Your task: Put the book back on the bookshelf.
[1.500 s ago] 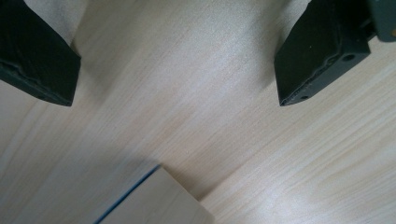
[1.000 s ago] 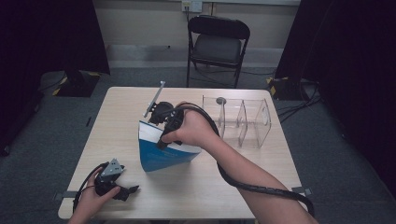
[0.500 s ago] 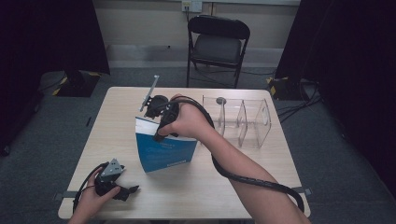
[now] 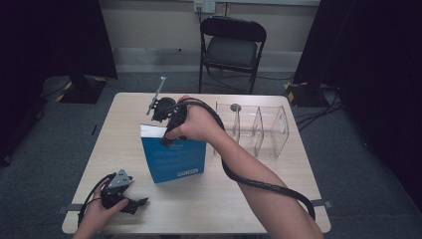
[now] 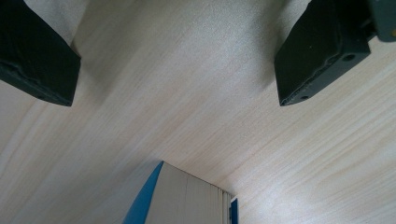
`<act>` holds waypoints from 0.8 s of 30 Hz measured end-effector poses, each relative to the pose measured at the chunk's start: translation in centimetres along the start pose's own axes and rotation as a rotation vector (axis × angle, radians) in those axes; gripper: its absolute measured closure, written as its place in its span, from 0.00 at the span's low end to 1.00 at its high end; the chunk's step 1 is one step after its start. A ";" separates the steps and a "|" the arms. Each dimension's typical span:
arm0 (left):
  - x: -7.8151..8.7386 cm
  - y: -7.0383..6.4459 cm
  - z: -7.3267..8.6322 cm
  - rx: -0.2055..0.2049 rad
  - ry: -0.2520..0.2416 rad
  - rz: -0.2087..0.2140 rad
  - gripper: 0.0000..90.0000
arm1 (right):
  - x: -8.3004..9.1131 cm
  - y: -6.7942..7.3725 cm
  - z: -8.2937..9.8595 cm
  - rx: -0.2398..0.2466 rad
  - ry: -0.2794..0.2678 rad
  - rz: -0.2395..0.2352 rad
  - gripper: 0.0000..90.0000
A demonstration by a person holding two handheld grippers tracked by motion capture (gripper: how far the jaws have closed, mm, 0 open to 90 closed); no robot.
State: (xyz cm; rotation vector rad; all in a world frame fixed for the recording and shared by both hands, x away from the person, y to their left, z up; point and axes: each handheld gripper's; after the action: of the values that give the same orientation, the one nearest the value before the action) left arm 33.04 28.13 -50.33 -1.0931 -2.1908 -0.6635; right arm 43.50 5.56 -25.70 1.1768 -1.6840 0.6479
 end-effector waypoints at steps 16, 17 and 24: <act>0.0 0.0 0.0 0.007 -0.001 0.000 0.00 | -0.8 -1.7 1.7 0.010 0.058 0.008 0.54; 0.0 -0.1 0.0 0.008 -0.002 0.000 0.00 | -0.8 -1.9 1.9 0.022 0.068 0.014 0.54; 0.0 -0.1 0.0 0.009 -0.002 -0.001 0.00 | -0.6 -1.6 2.4 0.007 0.089 0.011 0.58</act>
State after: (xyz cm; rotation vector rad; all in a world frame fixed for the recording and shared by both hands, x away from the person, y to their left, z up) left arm 33.02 28.06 -50.35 -1.0887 -2.1941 -0.6520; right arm 44.08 3.23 -27.38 1.1283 -1.6159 0.7035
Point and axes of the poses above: each handheld gripper's, and its own axes: x roughly backward along the jaws, z roughly out of its underside, y roughly to its left, and after that the axes turned 14 degrees about -x, right-handed
